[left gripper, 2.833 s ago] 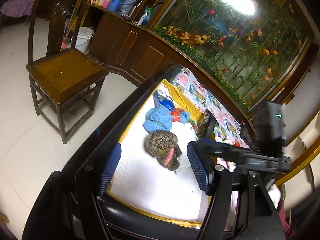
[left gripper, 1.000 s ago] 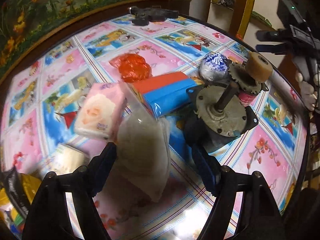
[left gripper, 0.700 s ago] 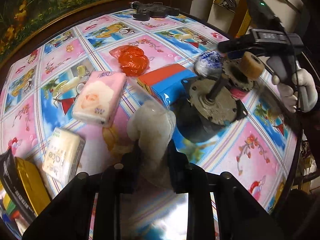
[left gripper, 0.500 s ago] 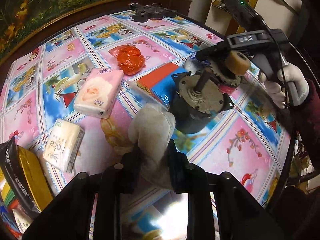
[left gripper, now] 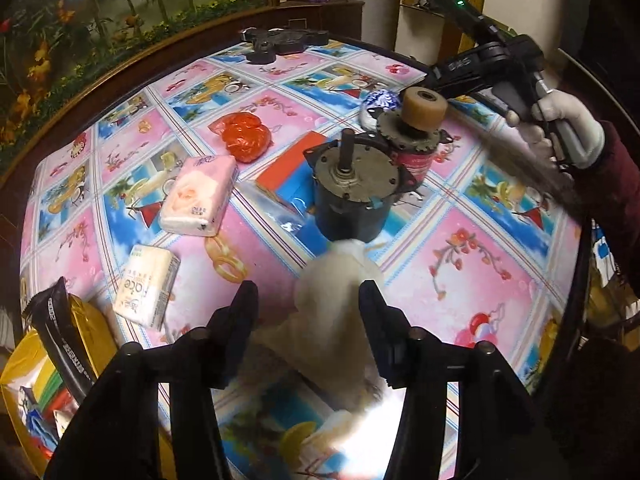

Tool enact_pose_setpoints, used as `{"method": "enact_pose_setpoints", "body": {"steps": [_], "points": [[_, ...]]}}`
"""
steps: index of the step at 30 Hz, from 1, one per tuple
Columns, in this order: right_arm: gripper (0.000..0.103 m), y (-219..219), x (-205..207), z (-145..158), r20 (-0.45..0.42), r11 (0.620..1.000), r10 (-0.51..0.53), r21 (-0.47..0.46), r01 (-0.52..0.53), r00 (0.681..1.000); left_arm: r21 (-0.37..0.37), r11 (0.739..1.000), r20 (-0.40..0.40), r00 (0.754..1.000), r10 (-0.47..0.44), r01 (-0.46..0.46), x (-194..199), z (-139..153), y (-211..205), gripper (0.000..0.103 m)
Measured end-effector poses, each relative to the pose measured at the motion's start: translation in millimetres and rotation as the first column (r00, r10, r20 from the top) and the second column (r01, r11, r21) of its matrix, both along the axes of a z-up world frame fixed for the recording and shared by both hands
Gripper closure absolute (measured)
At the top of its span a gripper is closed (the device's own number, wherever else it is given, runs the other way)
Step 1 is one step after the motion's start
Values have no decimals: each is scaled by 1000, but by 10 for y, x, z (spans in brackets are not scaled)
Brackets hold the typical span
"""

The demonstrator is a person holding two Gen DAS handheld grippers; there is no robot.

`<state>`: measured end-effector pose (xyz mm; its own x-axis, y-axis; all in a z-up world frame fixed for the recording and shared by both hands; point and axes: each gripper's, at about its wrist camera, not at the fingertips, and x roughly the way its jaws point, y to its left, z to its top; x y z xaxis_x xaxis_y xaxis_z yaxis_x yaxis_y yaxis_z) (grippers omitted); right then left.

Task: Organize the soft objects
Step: 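Grasp the blue-white wrapped candy with the right tool while the left holds the white bag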

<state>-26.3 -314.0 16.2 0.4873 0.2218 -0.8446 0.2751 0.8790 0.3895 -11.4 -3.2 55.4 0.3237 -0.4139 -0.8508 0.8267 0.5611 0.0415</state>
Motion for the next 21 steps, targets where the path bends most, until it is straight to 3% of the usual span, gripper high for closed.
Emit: {"method": "enact_pose_setpoints", "body": {"steps": [2, 10, 14, 16, 17, 18, 19, 21], "points": [[21, -21, -60, -6, 14, 999, -26, 22, 25, 1000, 10, 1000, 11, 1000, 0, -1, 43, -52, -56, 53], [21, 228, 187, -88, -22, 996, 31, 87, -29, 999, 0, 999, -68, 997, -47, 47, -64, -282, -218, 53], [21, 357, 483, -93, -55, 998, 66, 11, -66, 996, 43, 998, -55, 997, -52, 54, -209, -404, -336, 42], [26, 437, 606, -89, -73, 995, 94, -23, -96, 993, 30, 999, -57, 998, -29, 31, -229, -409, -375, 41], [43, 479, 651, -84, -81, 993, 107, -42, -110, 991, 29, 999, -59, 998, -18, 19, -239, -414, -390, 48], [58, 513, 678, -85, -94, 990, 127, -51, -132, 987, 20, 1000, -61, 998, -9, 10, -256, -404, -404, 69], [58, 527, 674, -78, -92, 989, 135, -47, -139, 987, 16, 1000, -68, 998, -2, 3, -270, -392, -413, 78], [58, 564, 635, -26, -82, 989, 132, -57, -137, 988, 6, 1000, -69, 997, 19, -18, -319, -362, -402, 82]]}}
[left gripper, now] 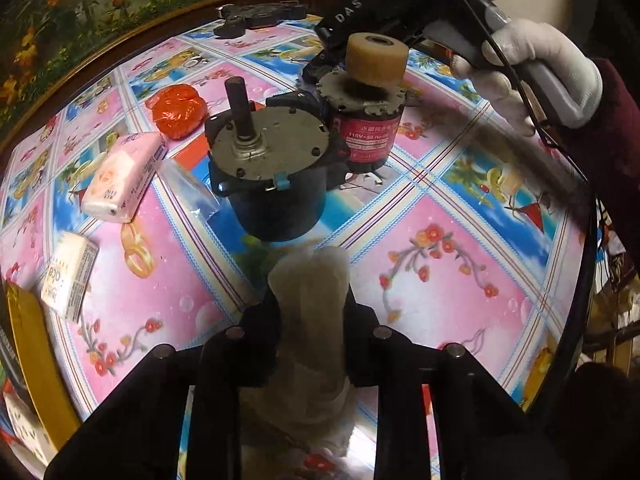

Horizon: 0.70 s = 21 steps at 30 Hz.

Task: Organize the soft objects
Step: 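Grasp the blue-white wrapped candy with the right tool while the left holds the white bag, then carry the white bag and candy into the white box and open both tools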

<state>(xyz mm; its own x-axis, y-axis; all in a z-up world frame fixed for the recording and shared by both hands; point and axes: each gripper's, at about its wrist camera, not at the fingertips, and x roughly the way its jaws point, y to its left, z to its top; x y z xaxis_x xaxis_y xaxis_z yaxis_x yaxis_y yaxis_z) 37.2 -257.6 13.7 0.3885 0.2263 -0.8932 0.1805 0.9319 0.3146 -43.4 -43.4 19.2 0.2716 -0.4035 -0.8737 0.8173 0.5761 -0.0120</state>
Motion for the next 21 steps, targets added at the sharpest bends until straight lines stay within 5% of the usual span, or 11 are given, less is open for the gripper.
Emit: {"method": "enact_pose_setpoints", "body": {"steps": [10, 17, 21], "points": [[58, -306, -721, 685, 193, 994, -108, 54, 99, 975, -195, 975, -21, 994, 109, -111, -262, 476, 524, 82], [58, -11, -1280, 1149, 281, 998, -58, 43, 48, 958, -314, 911, -37, 962, 269, -267, -471, 703, 1170, 82], [58, 307, -1485, 1293, 305, 998, 13, 56, -31, 952, -347, 855, -29, 916, 400, -384, -590, 720, 1632, 81]]}}
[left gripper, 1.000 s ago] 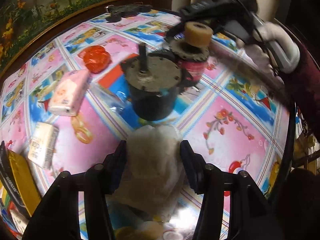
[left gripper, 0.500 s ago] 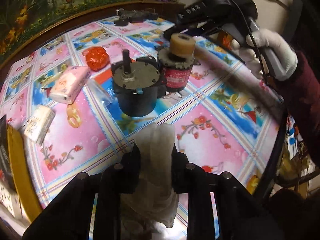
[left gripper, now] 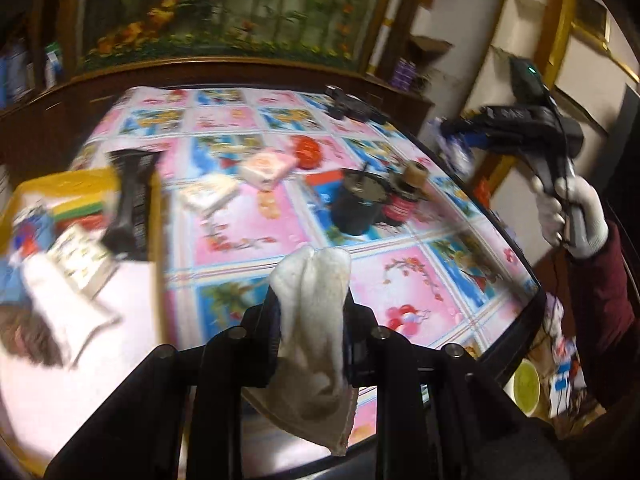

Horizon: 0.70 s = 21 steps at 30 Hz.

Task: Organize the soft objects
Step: 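Carry the white bag and candy into the white box and open both tools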

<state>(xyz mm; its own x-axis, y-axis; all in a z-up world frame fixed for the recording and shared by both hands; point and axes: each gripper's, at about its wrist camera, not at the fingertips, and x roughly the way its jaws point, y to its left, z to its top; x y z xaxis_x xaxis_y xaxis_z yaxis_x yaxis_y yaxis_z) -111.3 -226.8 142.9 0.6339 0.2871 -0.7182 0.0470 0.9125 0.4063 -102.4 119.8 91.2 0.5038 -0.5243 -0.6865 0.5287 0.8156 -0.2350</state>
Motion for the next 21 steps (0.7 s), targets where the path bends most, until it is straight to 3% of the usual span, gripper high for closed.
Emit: {"method": "enact_pose_setpoints", "body": {"steps": [4, 9, 15, 21], "points": [[58, 417, -52, 82, 7, 996, 90, 8, -90, 996, -29, 990, -10, 990, 140, -141, -45, -37, 522, 81], [58, 1078, -28, 147, 9, 974, 225, 24, -225, 974, -26, 959, -31, 959, 281, -282, -41, -157, 1030, 81], [58, 1825, 175, 116, -10, 936, 351, 20, -351, 936, -26, 937, -82, 935, 345, -348, 56, -365, 1354, 81], [58, 2601, 452, -101, -67, 895, 446, 44, -444, 892, -11, 928, -135, 921, 367, -371, 209, -548, 1434, 81]]}}
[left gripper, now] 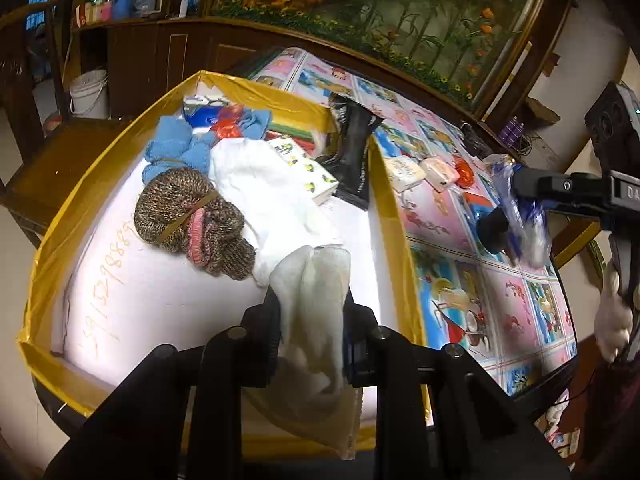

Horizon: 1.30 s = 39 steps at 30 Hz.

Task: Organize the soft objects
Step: 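Carry the white bag and candy into the white box and open both tools, then move both tools back over the remaining items on the table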

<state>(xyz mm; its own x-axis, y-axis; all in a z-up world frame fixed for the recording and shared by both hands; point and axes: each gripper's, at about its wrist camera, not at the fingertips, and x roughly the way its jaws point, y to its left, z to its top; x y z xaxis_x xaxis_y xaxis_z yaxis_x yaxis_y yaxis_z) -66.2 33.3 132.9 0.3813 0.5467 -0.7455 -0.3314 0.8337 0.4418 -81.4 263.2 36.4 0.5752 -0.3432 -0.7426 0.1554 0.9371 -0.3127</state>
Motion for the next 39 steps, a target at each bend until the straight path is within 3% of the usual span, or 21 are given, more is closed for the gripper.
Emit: {"method": "enact_pose_setpoints", "body": {"steps": [5, 10, 12, 17, 20, 24, 28, 33, 39], "points": [[58, 666, 306, -278, -59, 997, 79, -13, -80, 995, 3, 999, -37, 998, 46, -46, 211, -126, 69, 81], [58, 1092, 555, -537, -104, 991, 118, -48, -123, 988, -68, 994, -52, 996, 77, -80, 305, -192, 181, 77], [58, 1206, 638, -654, -128, 989, 118, -73, -128, 985, -98, 990, -39, 995, 96, -99, 264, -163, 251, 67], [57, 1351, 782, -877, -138, 981, 73, -169, -96, 988, -150, 979, 29, 989, 146, -140, 87, 14, 440, 51], [56, 1418, 825, -912, -122, 977, 62, -194, -85, 991, -159, 974, 60, 984, 170, -159, 39, 89, 495, 44], [40, 1456, 773, -874, -88, 979, 60, -188, -75, 994, -155, 976, 69, 983, 168, -156, 24, 126, 496, 44], [33, 1318, 604, -686, -15, 984, 45, -173, -47, 999, -152, 977, 54, 986, 158, -149, 25, 122, 431, 44], [27, 942, 338, -497, 52, 992, 7, -127, 0, 999, -94, 989, 83, 989, 119, -111, -28, 206, 196, 44], [24, 414, -47, -299, 142, 991, -54, -117, 71, 988, 89, 993, 149, 987, 58, -72, -113, 330, -253, 44]]}}
